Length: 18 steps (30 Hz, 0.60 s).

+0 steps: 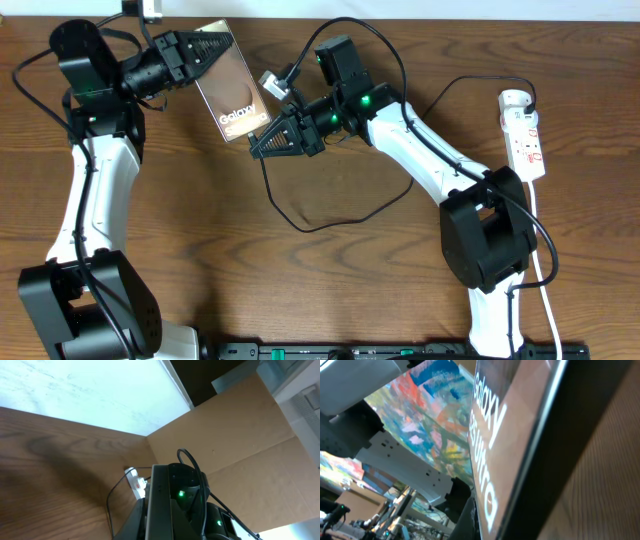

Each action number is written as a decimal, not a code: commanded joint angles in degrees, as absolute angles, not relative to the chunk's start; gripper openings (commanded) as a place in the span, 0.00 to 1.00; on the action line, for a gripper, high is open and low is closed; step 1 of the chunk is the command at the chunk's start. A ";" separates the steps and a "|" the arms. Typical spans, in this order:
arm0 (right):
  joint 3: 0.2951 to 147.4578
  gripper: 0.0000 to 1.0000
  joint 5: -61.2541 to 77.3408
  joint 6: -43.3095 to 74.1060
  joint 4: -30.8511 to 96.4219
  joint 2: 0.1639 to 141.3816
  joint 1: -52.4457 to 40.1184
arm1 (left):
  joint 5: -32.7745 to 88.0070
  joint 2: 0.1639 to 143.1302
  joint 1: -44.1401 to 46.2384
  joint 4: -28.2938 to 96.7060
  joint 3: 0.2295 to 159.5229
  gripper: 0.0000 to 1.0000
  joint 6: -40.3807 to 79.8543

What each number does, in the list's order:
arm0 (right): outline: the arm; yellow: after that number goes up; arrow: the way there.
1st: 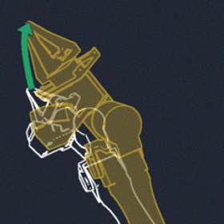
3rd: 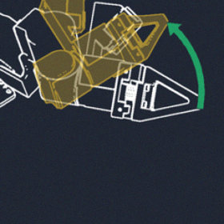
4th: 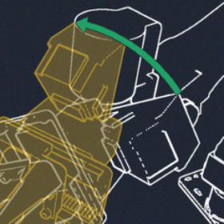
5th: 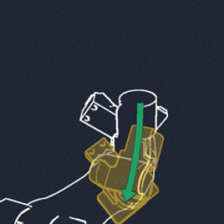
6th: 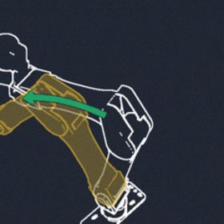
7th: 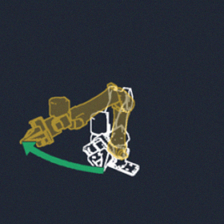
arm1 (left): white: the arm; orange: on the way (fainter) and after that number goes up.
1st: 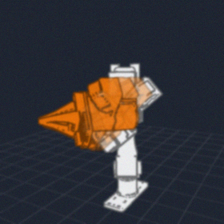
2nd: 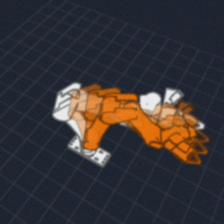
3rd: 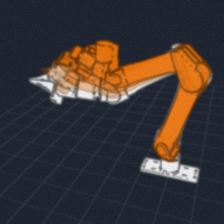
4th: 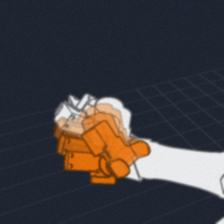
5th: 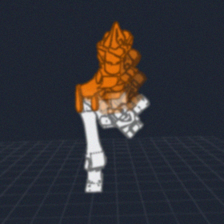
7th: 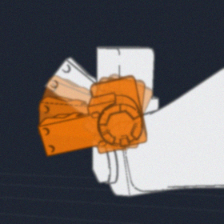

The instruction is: Plug charger to phone and switch on socket

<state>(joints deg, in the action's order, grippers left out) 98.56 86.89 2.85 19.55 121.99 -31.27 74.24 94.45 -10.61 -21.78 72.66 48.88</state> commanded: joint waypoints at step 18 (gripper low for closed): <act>99.09 0.01 87.15 13.65 7.99 121.89 -30.61 | 78.52 94.19 -9.39 -21.98 72.86 0.07 43.92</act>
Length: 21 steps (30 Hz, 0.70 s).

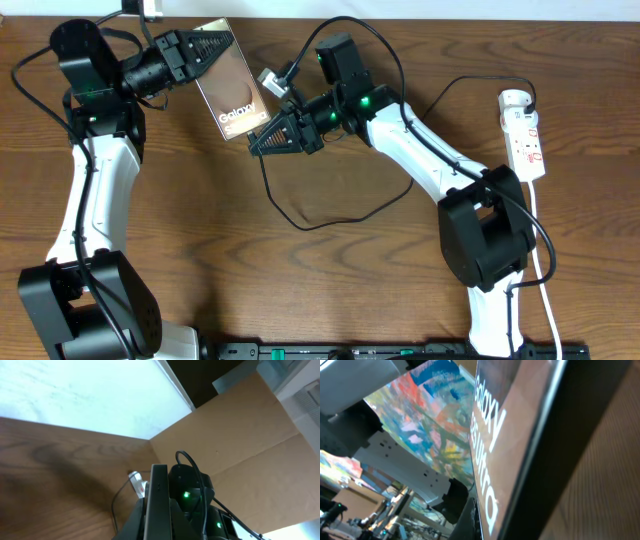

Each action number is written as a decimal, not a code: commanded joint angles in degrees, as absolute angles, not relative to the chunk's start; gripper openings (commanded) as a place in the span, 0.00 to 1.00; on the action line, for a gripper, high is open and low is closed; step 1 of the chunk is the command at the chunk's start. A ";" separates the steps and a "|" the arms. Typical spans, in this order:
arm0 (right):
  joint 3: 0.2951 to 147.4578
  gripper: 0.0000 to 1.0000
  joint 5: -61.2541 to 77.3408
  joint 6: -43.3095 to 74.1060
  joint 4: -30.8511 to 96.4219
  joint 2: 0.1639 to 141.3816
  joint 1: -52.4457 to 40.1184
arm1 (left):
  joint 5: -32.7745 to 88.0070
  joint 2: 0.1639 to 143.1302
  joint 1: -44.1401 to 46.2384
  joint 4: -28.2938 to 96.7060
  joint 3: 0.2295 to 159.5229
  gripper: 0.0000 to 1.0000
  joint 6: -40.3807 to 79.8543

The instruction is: Plug charger to phone and switch on socket

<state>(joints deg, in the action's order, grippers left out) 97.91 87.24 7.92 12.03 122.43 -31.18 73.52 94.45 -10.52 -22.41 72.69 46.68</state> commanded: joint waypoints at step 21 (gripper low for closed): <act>99.09 0.01 83.90 23.59 -4.99 121.89 -28.82 | 80.58 94.19 -7.51 -20.43 72.84 0.07 43.07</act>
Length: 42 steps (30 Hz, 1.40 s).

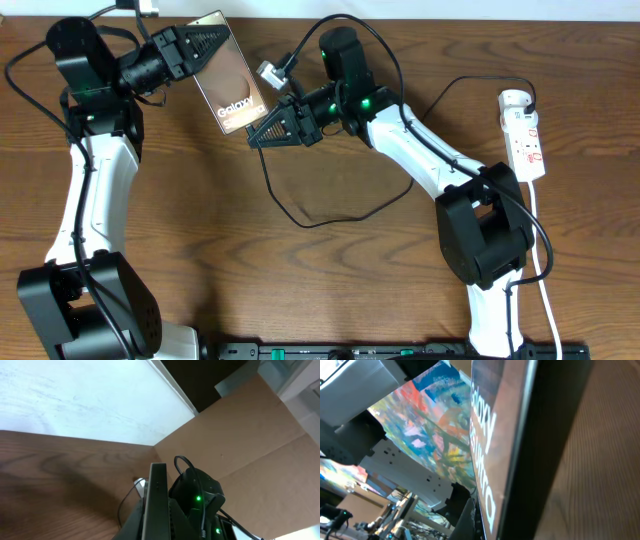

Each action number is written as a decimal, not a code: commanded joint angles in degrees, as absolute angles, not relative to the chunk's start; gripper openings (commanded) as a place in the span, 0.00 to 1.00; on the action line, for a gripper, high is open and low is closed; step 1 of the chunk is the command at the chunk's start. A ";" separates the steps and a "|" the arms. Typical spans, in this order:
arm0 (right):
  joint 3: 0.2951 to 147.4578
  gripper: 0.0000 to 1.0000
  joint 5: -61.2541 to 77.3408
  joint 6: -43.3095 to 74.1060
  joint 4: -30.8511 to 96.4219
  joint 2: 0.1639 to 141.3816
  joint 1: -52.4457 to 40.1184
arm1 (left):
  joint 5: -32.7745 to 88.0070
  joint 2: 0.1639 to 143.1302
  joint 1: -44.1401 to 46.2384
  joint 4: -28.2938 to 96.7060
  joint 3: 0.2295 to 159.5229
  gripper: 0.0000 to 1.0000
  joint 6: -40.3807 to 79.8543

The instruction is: Plug charger to phone and switch on socket

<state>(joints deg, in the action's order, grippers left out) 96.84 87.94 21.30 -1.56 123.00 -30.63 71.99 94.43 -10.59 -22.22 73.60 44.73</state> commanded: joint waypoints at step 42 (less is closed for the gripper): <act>99.09 0.99 86.63 25.21 -6.66 121.89 -27.42 | 80.14 94.19 -12.40 -18.92 72.64 0.07 43.03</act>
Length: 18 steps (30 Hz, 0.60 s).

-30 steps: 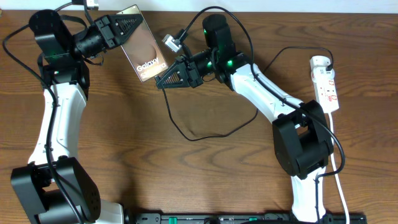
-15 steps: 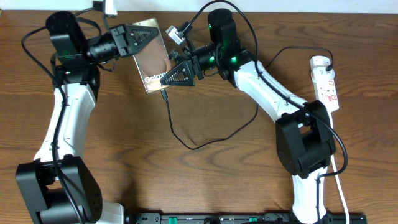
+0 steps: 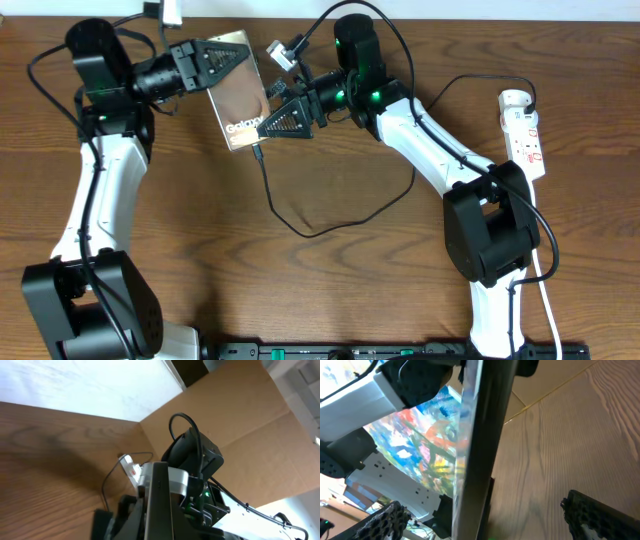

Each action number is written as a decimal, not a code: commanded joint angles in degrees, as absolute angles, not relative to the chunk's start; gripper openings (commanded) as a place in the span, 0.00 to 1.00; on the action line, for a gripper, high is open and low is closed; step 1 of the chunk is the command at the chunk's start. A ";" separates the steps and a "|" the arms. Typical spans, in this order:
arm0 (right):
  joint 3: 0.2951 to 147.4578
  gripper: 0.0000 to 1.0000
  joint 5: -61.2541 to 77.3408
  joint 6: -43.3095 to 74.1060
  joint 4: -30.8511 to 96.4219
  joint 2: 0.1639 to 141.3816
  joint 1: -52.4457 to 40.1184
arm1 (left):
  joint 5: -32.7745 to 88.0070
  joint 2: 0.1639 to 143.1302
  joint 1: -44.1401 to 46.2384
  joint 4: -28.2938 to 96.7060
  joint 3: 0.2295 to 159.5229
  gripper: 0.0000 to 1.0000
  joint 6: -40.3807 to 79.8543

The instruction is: Plug charger to phone and switch on socket

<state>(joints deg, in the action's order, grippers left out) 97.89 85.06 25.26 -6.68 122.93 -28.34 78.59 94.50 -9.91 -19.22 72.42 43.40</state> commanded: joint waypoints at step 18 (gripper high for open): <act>99.09 0.99 71.13 28.53 12.45 121.84 -20.58 | 58.06 94.19 -24.40 38.11 72.58 0.07 5.80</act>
<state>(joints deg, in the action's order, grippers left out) 98.24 79.66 29.89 8.16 122.93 -21.12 67.11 94.50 -24.43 34.72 71.79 14.24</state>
